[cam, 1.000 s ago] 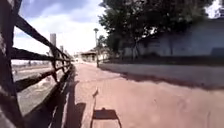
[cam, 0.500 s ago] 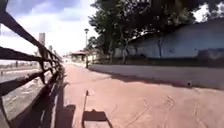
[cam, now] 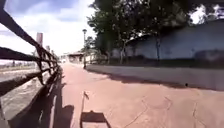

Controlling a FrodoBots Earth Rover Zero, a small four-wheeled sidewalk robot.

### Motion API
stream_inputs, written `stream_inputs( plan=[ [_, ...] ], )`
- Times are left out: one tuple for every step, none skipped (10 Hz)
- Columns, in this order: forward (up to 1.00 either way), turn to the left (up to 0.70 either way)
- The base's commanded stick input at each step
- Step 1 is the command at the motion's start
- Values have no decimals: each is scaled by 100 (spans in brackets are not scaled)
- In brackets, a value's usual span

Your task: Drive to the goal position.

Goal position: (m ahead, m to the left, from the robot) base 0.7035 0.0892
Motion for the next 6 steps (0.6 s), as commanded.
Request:
stream_inputs(
  plan=[
    [0, 0],
    [5, 2],
    [15, 6],
    [24, 9],
    [34, 13],
    [43, 17]
  ],
)
